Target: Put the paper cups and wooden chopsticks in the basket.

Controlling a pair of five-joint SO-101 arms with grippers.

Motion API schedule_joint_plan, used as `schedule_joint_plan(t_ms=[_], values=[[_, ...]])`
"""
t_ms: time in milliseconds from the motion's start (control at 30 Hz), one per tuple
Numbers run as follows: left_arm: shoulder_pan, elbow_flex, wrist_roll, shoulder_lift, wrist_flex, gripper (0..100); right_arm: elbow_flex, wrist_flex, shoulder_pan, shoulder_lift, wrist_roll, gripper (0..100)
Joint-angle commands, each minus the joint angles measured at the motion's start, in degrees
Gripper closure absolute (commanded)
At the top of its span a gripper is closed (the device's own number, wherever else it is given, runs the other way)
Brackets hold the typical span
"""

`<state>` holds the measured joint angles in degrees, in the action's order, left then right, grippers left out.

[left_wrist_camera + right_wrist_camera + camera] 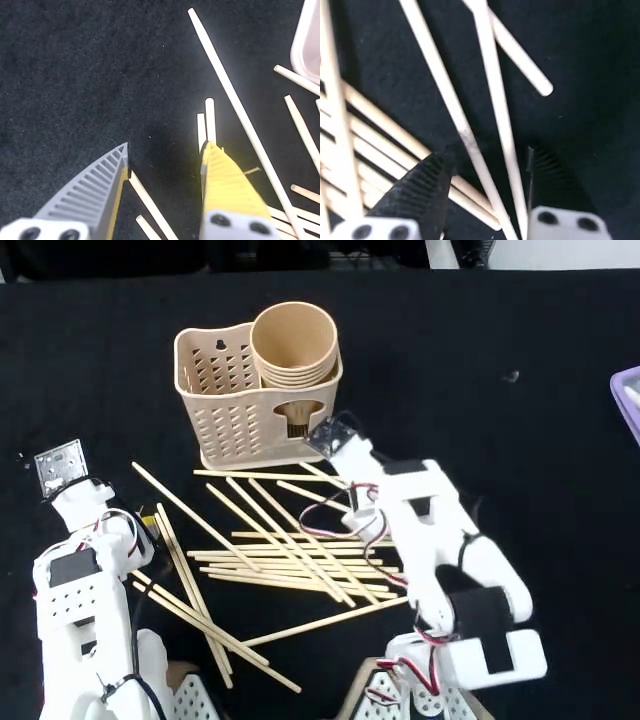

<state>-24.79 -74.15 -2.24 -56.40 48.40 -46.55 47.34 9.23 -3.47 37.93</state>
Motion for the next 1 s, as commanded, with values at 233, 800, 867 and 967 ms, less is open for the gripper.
schedule_joint_plan(t_ms=[233, 800, 867, 967], values=[[-0.04, 0.57, -0.35, -0.97, -0.53, 76, 1.01, 1.67, -2.02, -6.55, 0.62, 98.8], [0.04, 0.57, -0.53, -0.97, -0.88, 76, 0.57, 20.92, 0.18, -28.88, 0.7, 98.8], [0.04, 0.57, -0.53, -0.97, -0.97, 76, 0.57, 23.65, 1.41, -33.89, 0.7, 98.8], [0.04, 0.57, -0.53, -0.97, -0.79, 76, 1.54, 29.01, 2.81, -41.89, 0.53, 98.8]])
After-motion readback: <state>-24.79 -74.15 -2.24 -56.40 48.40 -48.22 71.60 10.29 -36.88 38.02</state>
